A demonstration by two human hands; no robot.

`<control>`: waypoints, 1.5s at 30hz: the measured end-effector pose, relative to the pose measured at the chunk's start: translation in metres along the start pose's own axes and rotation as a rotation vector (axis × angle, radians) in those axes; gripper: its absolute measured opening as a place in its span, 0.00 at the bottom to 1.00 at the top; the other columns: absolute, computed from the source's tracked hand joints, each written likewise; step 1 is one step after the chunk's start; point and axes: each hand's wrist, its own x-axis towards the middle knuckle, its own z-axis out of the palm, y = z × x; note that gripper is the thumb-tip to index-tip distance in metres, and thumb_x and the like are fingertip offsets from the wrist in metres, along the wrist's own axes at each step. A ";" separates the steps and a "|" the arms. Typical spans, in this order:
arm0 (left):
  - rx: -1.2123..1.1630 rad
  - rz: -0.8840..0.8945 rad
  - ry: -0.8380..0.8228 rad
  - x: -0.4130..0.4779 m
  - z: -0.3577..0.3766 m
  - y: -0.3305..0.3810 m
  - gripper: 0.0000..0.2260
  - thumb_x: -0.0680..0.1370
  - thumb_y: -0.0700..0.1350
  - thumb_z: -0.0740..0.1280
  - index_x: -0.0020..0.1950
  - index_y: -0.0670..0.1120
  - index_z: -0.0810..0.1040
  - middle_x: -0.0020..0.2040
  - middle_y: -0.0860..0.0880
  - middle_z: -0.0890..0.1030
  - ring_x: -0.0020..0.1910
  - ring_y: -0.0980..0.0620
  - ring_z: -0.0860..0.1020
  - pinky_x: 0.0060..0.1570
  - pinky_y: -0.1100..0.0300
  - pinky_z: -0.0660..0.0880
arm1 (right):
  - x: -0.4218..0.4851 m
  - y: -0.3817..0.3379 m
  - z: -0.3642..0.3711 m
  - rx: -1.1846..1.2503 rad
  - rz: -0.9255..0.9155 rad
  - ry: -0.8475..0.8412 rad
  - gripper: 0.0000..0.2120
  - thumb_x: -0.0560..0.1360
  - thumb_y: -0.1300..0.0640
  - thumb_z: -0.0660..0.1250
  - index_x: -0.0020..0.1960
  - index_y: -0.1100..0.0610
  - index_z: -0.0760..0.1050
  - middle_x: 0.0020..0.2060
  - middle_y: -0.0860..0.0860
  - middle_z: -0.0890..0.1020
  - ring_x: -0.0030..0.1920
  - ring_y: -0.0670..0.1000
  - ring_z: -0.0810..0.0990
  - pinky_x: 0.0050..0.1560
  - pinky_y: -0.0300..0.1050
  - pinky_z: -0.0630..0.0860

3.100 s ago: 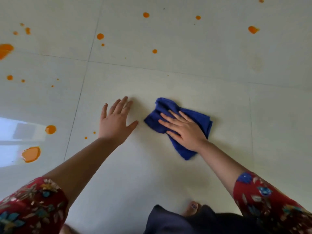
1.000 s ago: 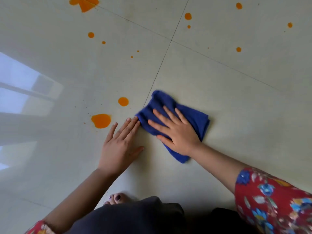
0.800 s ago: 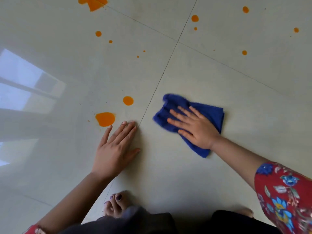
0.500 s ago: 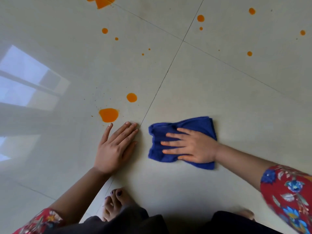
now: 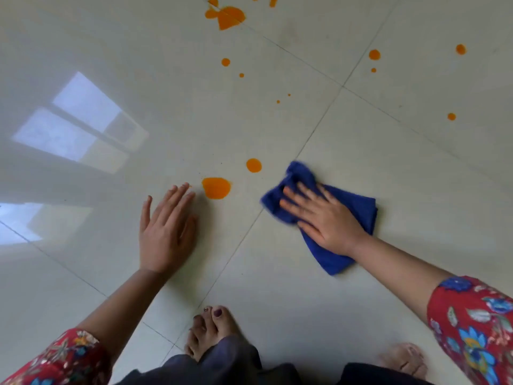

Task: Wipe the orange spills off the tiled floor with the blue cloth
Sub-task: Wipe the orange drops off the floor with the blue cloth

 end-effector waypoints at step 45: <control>-0.070 -0.587 0.084 0.026 -0.002 -0.052 0.24 0.78 0.45 0.56 0.75 0.50 0.66 0.77 0.53 0.64 0.77 0.53 0.58 0.76 0.53 0.50 | 0.178 -0.128 0.030 -0.041 -0.327 0.042 0.26 0.79 0.47 0.54 0.77 0.50 0.60 0.77 0.49 0.60 0.77 0.54 0.57 0.75 0.56 0.52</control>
